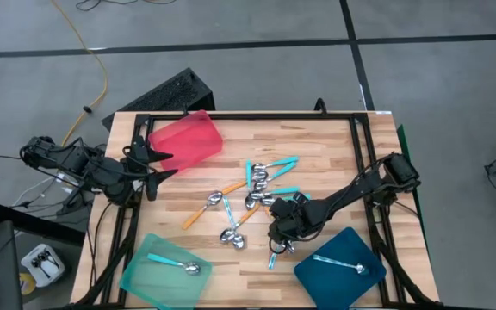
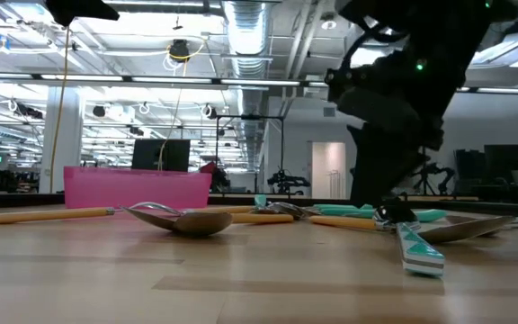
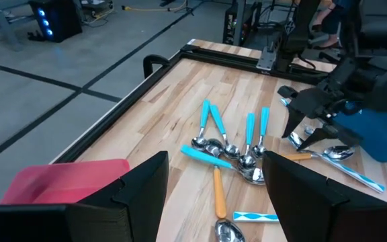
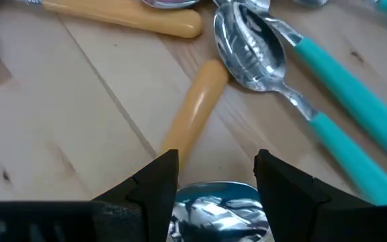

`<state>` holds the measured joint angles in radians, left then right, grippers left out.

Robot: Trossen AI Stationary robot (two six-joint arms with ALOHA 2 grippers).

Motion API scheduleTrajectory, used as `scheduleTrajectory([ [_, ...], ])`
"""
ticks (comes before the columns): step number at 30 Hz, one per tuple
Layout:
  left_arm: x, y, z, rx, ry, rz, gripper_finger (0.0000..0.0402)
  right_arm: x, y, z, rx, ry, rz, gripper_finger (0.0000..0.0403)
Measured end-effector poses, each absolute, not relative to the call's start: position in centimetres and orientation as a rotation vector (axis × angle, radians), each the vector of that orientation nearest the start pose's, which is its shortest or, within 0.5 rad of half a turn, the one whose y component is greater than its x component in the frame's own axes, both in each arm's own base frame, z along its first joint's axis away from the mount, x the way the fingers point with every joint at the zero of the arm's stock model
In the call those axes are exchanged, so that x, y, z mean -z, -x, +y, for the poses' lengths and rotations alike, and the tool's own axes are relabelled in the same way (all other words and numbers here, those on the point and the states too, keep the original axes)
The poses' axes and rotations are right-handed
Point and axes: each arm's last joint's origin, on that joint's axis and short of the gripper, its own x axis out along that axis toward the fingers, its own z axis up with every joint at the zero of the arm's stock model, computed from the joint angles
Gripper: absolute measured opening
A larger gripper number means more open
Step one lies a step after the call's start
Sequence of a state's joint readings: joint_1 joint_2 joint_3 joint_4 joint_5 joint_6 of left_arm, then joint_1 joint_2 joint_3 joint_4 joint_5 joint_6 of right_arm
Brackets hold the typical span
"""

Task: Sort silverware by color (type)
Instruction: Put the yellow spoon into the pink bin

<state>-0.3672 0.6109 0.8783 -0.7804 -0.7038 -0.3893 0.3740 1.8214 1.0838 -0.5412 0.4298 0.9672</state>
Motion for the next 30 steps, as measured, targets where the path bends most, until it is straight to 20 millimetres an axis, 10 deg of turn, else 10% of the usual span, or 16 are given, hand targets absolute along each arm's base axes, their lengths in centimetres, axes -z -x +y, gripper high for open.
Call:
scheduleTrajectory([
  [30, -33.34, -10.23, -1.93, -0.41, 0.129, 0.368, 0.0226, -14.92, -32.27, 11.38, 0.56, -0.334, 0.885, 0.0219],
])
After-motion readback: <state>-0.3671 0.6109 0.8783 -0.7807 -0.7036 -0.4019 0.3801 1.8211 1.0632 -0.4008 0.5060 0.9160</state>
